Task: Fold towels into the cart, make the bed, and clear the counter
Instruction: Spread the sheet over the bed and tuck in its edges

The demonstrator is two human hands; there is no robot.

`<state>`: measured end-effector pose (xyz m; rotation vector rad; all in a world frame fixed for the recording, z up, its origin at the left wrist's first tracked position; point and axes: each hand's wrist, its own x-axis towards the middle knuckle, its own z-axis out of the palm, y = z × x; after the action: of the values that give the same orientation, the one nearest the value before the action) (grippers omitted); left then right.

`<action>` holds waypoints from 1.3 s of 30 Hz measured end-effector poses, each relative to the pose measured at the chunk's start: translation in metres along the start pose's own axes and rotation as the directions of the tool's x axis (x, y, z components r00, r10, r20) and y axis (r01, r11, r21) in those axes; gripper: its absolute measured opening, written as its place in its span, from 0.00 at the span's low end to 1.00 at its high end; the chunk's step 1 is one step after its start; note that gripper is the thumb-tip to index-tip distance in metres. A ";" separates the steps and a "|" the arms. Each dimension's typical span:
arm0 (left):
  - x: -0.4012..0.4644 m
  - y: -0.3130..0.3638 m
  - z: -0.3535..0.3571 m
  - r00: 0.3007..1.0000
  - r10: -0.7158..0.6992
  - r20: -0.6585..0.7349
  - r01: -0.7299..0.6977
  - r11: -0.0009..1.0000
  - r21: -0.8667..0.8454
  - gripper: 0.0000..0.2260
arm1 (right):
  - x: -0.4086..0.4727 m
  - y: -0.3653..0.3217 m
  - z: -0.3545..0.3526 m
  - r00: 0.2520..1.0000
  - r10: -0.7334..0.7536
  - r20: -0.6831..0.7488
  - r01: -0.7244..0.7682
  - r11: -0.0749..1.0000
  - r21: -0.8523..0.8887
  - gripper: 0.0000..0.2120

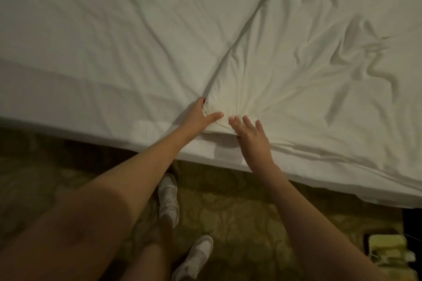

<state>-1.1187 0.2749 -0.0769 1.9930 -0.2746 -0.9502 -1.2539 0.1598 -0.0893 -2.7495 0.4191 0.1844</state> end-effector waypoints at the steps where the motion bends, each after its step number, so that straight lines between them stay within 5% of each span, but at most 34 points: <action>1: -0.008 -0.006 0.003 1.000 -0.005 -0.007 0.005 1.000 0.000 0.28 | -0.008 -0.002 0.003 1.000 -0.008 0.008 0.009 1.000 -0.013 0.23; 15: -0.095 -0.075 0.043 0.987 -0.067 -0.143 0.059 0.997 -0.058 0.26 | -0.096 -0.012 0.043 0.980 -0.118 0.159 0.123 0.992 -0.020 0.26; 20: -0.092 -0.072 0.033 0.989 -0.043 -0.142 0.066 0.985 0.157 0.28 | -0.101 -0.001 0.025 0.985 -0.017 0.172 0.022 0.999 -0.031 0.26; 26: -0.071 -0.023 0.011 0.988 0.130 -0.086 -0.064 0.842 0.536 0.32 | -0.071 0.001 -0.022 0.975 0.102 0.199 -0.088 0.993 -0.077 0.27; 39: 0.052 0.162 -0.074 0.920 0.344 0.190 -0.372 0.606 0.703 0.28 | 0.062 0.019 -0.157 0.921 0.378 0.090 -0.374 0.926 -0.054 0.27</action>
<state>-1.0044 0.1998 0.0491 2.4850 -1.2025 -0.6462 -1.1896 0.0695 0.0397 -2.6517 0.9237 0.4257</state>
